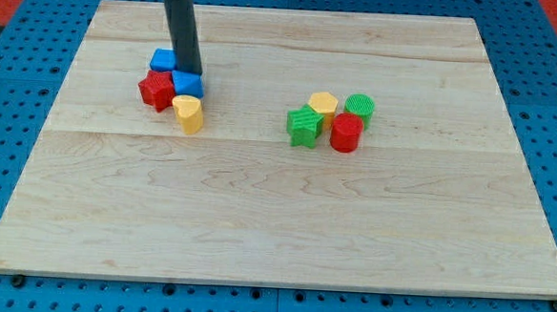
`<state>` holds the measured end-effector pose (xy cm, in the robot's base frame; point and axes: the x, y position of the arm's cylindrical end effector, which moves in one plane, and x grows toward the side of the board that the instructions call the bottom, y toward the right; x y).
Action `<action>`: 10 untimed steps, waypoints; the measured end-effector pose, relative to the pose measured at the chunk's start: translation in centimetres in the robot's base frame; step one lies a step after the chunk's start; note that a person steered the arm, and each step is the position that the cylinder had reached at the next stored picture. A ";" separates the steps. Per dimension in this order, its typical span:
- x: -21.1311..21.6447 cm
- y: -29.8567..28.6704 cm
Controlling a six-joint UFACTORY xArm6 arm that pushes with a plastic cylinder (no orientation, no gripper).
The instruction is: Adjust the blue blocks and yellow heart to form a diagonal line
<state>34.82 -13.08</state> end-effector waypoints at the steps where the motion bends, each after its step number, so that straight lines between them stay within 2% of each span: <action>1: 2.4 0.0; 2: 4.2 0.5; 3: 5.8 3.9; 4: 9.2 6.1; 5: 11.3 5.6; 6: 8.4 4.8; 7: 3.4 4.8; 8: -1.7 1.5; 10: -3.1 -3.6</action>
<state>31.70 -16.65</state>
